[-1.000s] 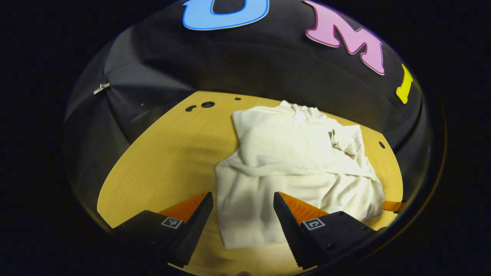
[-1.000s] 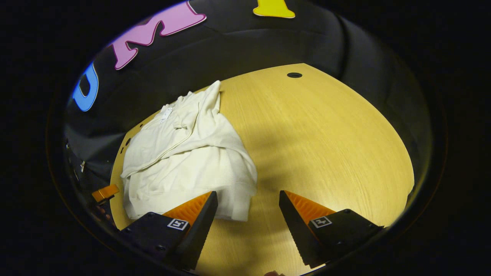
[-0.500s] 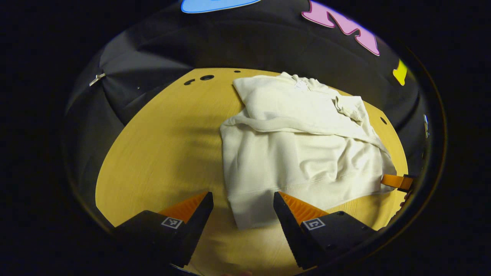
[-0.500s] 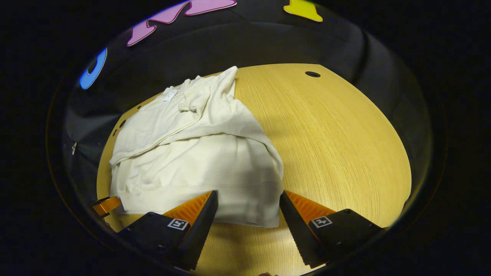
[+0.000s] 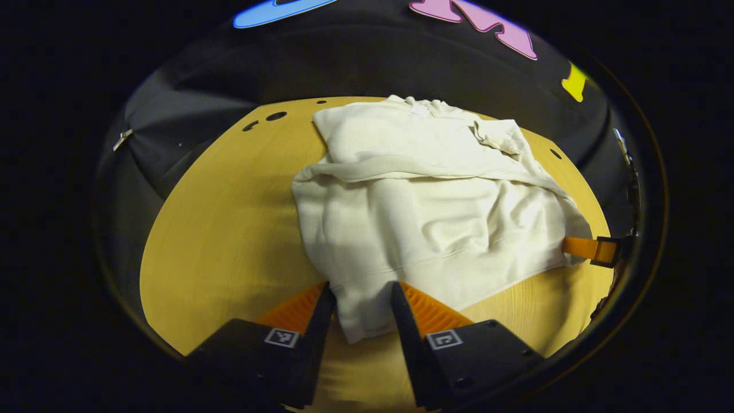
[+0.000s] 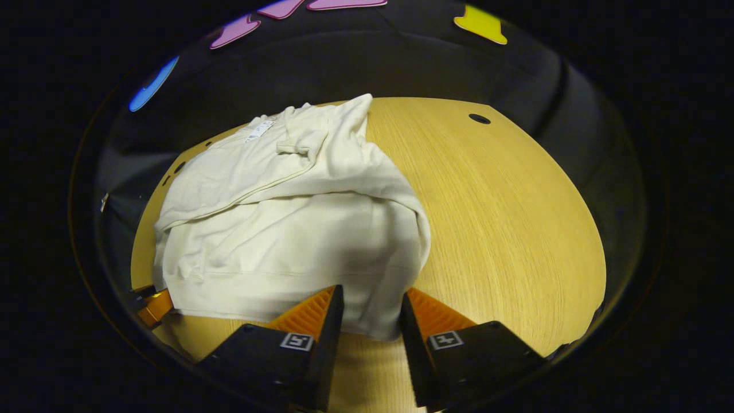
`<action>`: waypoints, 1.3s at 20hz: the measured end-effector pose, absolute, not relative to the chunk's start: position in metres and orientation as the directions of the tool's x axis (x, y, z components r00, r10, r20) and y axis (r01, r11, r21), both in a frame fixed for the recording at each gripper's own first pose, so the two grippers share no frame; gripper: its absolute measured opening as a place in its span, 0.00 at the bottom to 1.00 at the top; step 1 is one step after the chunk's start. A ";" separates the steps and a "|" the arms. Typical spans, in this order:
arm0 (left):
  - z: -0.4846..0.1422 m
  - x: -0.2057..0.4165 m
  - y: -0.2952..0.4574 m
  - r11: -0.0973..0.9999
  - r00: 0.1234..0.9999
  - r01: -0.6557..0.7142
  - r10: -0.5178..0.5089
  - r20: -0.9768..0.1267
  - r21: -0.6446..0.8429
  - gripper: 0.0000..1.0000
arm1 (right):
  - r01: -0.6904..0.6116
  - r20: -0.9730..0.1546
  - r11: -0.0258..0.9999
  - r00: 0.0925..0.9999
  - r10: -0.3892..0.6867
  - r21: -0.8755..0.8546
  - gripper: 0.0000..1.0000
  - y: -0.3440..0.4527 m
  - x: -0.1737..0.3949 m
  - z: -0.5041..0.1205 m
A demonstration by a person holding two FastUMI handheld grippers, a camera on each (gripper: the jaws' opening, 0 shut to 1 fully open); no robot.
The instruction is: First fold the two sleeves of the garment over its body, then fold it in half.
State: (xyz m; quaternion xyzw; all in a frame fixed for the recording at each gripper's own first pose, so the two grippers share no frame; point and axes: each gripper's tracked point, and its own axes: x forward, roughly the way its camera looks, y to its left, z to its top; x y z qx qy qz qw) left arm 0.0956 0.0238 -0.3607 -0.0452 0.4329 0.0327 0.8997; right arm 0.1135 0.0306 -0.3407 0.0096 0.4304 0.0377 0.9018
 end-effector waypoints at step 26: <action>-0.281 0.159 0.016 0.955 0.839 -0.110 -0.060 -0.541 -0.276 0.07 | -0.123 -0.661 0.956 0.699 0.273 0.265 0.07 0.080 0.155 -0.297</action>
